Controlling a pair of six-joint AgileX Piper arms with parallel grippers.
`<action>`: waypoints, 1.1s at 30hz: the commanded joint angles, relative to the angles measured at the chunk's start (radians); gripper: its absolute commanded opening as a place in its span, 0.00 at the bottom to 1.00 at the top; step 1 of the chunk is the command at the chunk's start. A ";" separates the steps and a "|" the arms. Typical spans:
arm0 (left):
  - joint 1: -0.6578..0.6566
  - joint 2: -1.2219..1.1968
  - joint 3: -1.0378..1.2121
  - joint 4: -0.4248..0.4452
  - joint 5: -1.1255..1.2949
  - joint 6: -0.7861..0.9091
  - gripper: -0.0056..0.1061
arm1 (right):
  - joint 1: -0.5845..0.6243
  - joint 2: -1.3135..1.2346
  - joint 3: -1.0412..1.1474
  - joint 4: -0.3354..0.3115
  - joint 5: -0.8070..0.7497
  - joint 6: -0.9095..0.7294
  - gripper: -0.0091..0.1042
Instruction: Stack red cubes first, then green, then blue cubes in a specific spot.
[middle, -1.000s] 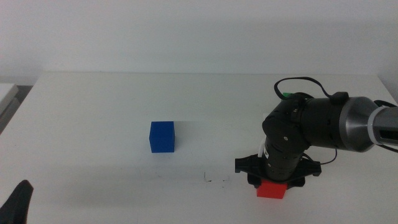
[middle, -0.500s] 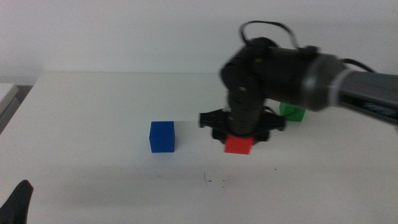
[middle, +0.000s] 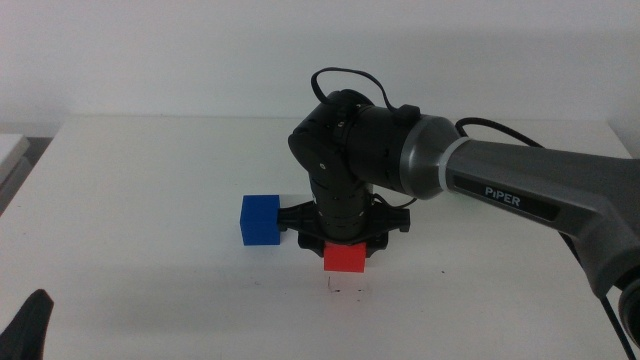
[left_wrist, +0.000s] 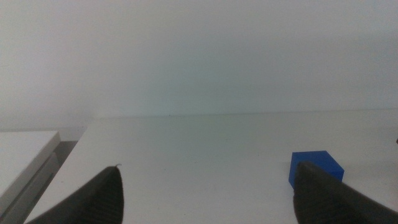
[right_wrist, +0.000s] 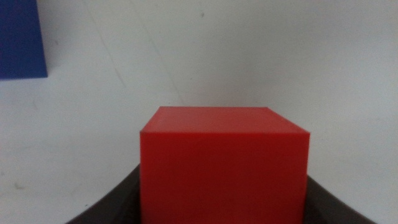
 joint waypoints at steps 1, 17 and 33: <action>0.003 -0.004 0.000 -0.002 -0.013 -0.007 0.89 | 0.002 0.007 0.002 -0.028 0.006 0.011 0.11; 0.003 -0.004 0.000 -0.002 -0.013 -0.007 0.89 | -0.001 0.058 0.033 -0.013 0.004 -0.015 0.11; 0.003 -0.004 0.000 0.005 -0.013 -0.007 0.89 | 0.009 0.021 0.040 -0.020 -0.030 -0.023 0.90</action>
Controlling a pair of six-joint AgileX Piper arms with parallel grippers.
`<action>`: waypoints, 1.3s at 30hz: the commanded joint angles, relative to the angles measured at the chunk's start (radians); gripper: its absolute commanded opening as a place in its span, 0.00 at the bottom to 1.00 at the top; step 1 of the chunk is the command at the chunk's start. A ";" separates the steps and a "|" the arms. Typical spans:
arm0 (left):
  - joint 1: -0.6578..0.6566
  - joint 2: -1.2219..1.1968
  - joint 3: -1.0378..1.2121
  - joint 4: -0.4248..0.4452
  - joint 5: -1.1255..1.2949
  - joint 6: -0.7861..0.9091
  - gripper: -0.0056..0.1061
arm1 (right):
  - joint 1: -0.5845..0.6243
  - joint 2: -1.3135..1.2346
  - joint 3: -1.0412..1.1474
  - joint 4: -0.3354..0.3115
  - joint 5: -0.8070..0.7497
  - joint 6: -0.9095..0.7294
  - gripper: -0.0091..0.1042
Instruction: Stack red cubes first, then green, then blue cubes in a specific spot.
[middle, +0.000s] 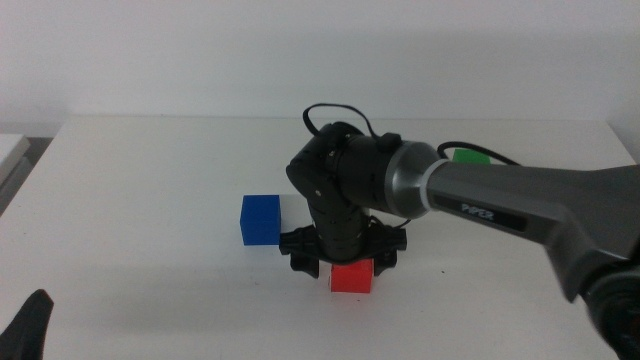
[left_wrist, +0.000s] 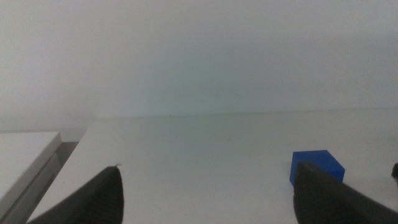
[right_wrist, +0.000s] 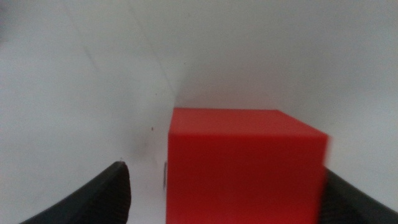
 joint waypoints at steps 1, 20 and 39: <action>0.003 -0.004 0.000 0.000 -0.013 -0.007 0.89 | 0.016 -0.065 0.002 -0.038 0.036 -0.020 0.90; 0.003 -0.004 0.000 0.000 -0.013 -0.007 0.89 | -0.465 -0.231 -0.007 -0.072 -0.069 -0.455 0.90; 0.003 -0.004 0.000 0.000 -0.013 -0.007 0.89 | -0.557 0.091 -0.174 -0.048 -0.210 -0.452 0.86</action>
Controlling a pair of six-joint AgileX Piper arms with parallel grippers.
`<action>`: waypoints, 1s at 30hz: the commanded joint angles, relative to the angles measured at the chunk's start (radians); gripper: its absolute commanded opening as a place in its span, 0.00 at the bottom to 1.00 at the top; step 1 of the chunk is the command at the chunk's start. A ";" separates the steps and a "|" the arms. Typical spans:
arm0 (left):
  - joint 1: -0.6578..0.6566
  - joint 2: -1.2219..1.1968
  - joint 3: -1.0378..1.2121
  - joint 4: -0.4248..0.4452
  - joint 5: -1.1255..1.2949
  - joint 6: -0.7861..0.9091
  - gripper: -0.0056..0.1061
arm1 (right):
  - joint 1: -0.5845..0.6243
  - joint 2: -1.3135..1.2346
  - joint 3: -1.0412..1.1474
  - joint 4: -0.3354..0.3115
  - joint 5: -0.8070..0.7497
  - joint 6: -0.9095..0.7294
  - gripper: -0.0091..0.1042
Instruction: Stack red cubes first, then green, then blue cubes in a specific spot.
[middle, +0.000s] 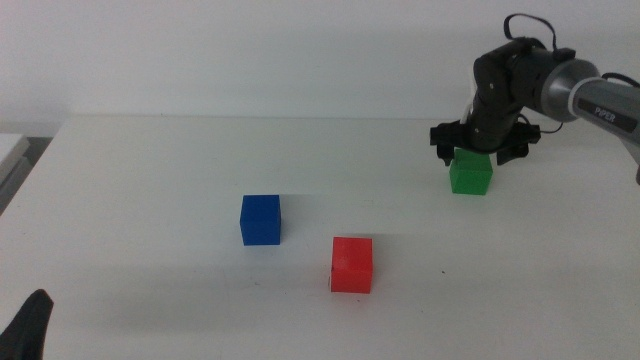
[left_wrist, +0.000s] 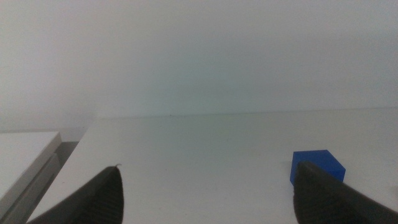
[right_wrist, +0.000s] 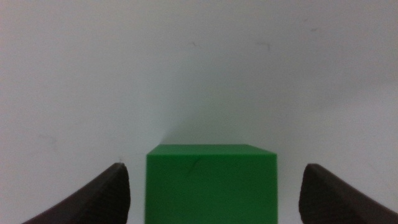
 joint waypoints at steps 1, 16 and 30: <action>0.003 -0.004 0.000 -0.001 -0.013 -0.007 0.89 | -0.018 0.014 -0.007 -0.004 -0.013 0.009 0.83; 0.003 -0.004 0.000 -0.001 -0.013 -0.007 0.89 | 0.165 -0.431 0.393 -0.172 -0.064 0.310 0.07; 0.003 -0.004 0.000 -0.001 -0.013 -0.007 0.89 | 0.583 -0.382 0.229 -0.212 0.259 0.542 0.07</action>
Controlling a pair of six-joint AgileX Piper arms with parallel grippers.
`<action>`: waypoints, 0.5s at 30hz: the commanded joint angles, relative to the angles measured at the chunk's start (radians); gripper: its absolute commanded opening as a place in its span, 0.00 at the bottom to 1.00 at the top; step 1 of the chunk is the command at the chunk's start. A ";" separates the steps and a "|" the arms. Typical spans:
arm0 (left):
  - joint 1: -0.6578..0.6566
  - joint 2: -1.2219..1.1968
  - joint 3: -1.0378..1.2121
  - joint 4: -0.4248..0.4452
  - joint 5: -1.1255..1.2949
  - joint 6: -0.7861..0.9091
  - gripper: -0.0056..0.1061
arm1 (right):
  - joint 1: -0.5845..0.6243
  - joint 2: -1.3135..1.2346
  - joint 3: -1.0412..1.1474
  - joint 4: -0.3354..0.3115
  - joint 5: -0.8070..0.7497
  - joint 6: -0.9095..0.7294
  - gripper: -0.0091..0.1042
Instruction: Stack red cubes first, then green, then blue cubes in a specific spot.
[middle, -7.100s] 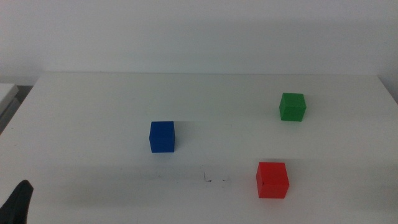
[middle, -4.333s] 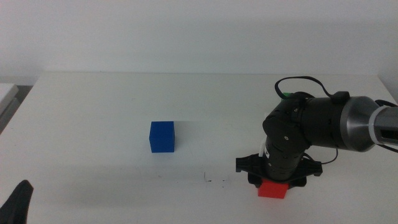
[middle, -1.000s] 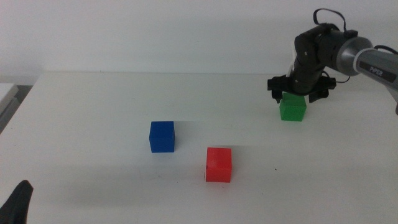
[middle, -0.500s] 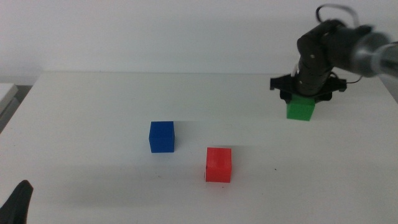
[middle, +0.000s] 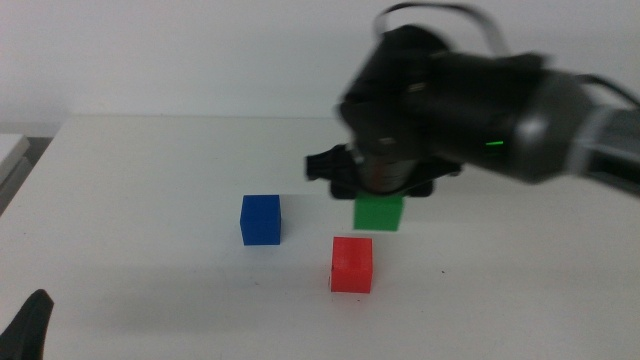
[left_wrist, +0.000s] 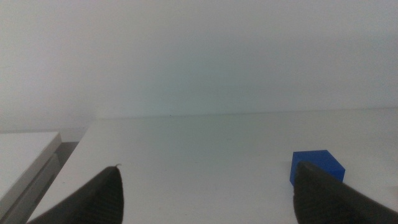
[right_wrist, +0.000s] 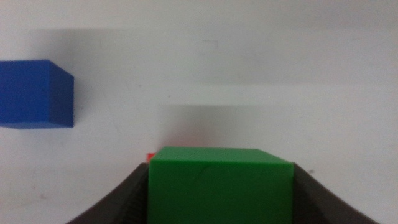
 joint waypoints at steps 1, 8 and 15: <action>0.003 -0.004 0.000 -0.001 -0.013 -0.007 0.89 | 0.017 0.060 -0.069 0.000 0.050 0.001 0.07; 0.003 -0.004 0.000 -0.001 -0.013 -0.007 0.89 | 0.026 0.150 -0.108 0.052 0.048 -0.004 0.07; 0.003 -0.004 0.000 -0.001 -0.013 -0.007 0.89 | 0.026 0.178 -0.103 0.044 0.048 0.015 0.07</action>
